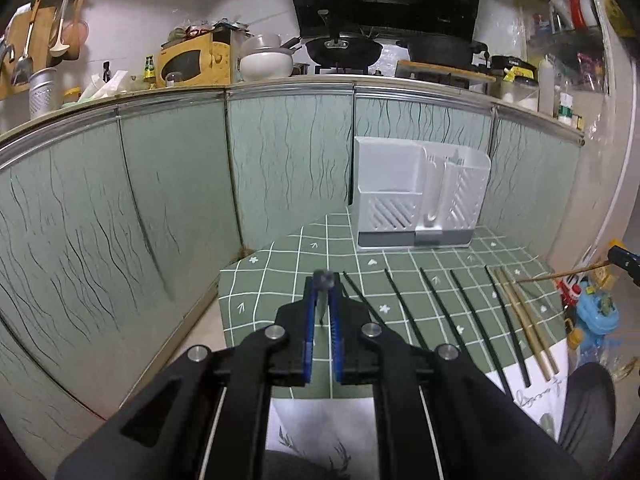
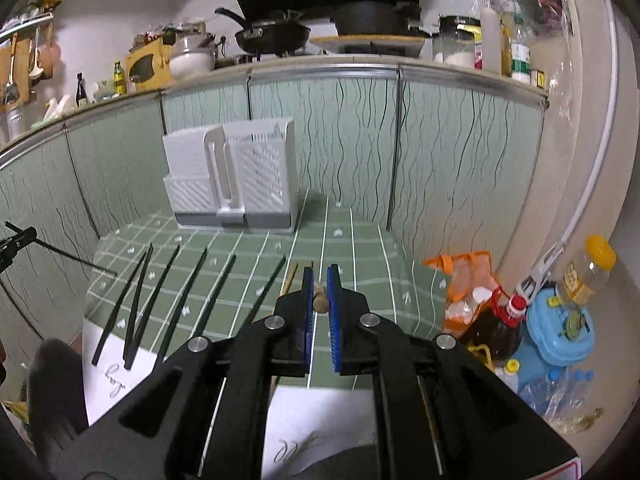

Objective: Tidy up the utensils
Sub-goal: 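Lift both held chopsticks and carry them up over the white utensil holder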

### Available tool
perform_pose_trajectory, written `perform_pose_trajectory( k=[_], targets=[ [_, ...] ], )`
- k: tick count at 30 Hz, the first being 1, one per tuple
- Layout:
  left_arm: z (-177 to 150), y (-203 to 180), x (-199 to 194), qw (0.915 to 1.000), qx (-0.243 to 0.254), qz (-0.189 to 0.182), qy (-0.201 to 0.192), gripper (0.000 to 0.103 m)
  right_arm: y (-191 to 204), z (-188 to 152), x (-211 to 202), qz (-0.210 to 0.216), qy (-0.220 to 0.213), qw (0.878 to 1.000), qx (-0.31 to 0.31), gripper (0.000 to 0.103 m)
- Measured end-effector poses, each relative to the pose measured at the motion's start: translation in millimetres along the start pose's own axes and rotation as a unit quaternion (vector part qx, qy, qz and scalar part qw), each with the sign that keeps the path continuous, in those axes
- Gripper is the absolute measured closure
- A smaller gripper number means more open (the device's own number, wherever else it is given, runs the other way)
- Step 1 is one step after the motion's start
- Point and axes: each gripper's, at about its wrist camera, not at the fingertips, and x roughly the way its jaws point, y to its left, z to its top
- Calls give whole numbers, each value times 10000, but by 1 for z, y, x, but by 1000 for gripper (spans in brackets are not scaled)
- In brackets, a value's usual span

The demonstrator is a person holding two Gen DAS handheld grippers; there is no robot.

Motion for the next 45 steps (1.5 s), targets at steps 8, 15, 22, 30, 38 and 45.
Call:
perform_pose_trajectory(
  k=[8,15,22,30,38,45],
  targets=[
    [20,4,-1,9998,27,-164,-106,95,-4,23,7,101,-83,9999,-17,97],
    [48,6,11,9985,269,-470,-95,95,-5,53,19,269,12,9993,-250,97],
    [79,-2,34,9940,439,-1002,-57,95,-7,98,27,777,145,9961,-393,97],
    [118,-30,60,9879,624,-1418,-1,95,5,142,39,1121,226,9911,-684,97],
    [178,-66,70,9792,635,-1914,-234,95,15,192,49,1477,218,9859,-751,97],
    [233,-102,79,9743,607,-2129,-424,95,8,252,52,1835,127,9812,-589,97]
  ],
)
